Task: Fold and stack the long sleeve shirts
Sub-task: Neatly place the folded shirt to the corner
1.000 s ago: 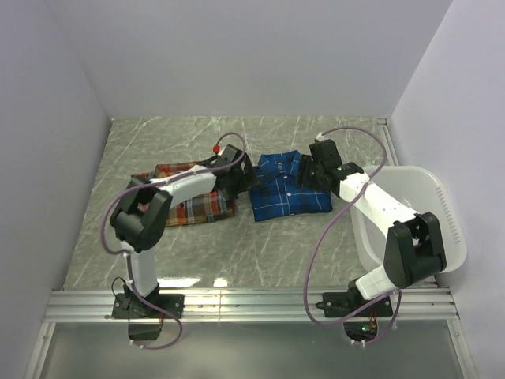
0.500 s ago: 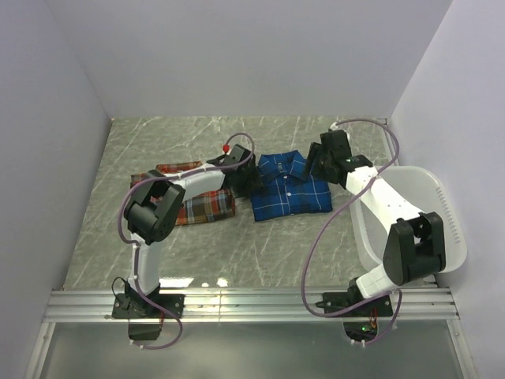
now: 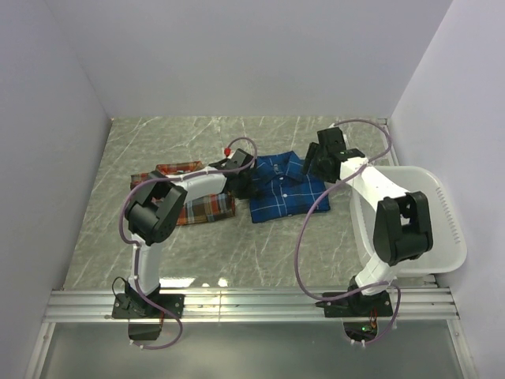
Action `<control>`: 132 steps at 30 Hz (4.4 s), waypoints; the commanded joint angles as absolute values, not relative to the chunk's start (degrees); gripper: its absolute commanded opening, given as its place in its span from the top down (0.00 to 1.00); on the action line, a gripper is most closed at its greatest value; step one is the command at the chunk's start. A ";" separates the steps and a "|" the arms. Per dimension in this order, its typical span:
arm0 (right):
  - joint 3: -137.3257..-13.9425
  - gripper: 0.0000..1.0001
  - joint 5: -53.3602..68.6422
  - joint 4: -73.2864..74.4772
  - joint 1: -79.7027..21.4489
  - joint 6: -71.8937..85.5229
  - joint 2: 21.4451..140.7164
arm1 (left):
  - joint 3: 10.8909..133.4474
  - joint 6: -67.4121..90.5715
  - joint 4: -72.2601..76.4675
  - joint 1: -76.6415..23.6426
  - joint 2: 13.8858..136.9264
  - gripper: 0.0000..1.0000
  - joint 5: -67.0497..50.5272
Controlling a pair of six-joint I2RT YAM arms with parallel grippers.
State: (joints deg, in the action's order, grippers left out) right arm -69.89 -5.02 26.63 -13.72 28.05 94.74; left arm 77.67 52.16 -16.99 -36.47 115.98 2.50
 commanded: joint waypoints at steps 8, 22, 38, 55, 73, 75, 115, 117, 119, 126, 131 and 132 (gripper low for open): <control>-72.68 0.32 -8.52 27.60 -13.45 28.48 99.31 | 74.62 42.46 -26.89 -33.40 112.94 0.84 9.05; -72.69 0.32 -5.45 27.51 -12.92 29.88 107.13 | 74.53 41.13 -26.19 -32.43 112.76 0.84 6.86; -73.13 0.64 3.85 31.20 -11.69 29.09 110.83 | 74.36 41.57 -25.22 -32.43 113.38 0.84 5.19; -72.68 1.00 0.88 26.19 -11.34 26.10 96.16 | 82.87 37.27 -23.55 -33.31 108.20 1.00 0.71; -77.16 1.00 3.34 25.23 -13.79 26.54 89.12 | 94.92 32.78 -30.40 -32.87 102.49 1.00 7.37; -78.04 1.00 5.26 24.61 -14.85 27.85 89.73 | 93.09 32.96 -31.37 -32.17 100.64 0.99 10.79; -90.26 1.00 8.44 1.32 -44.56 37.97 114.96 | 54.85 29.71 -26.90 -4.92 75.84 0.99 33.14; -90.00 1.00 8.52 1.06 -44.56 37.88 115.05 | 54.93 29.88 -27.24 -4.48 76.72 0.99 32.79; -89.83 1.00 8.26 1.05 -44.47 37.71 115.22 | 55.02 30.32 -27.33 -4.13 77.69 0.99 32.17; -89.56 1.00 6.86 1.58 -44.47 37.18 116.01 | 53.88 31.46 -28.47 -4.13 76.99 1.00 30.76; -87.63 1.00 6.68 0.62 -44.56 37.79 115.40 | 53.52 31.81 -28.74 -4.13 77.52 0.99 30.59; -87.54 1.00 6.51 0.62 -44.56 37.71 115.40 | 53.44 31.82 -28.91 -4.13 77.87 1.00 30.50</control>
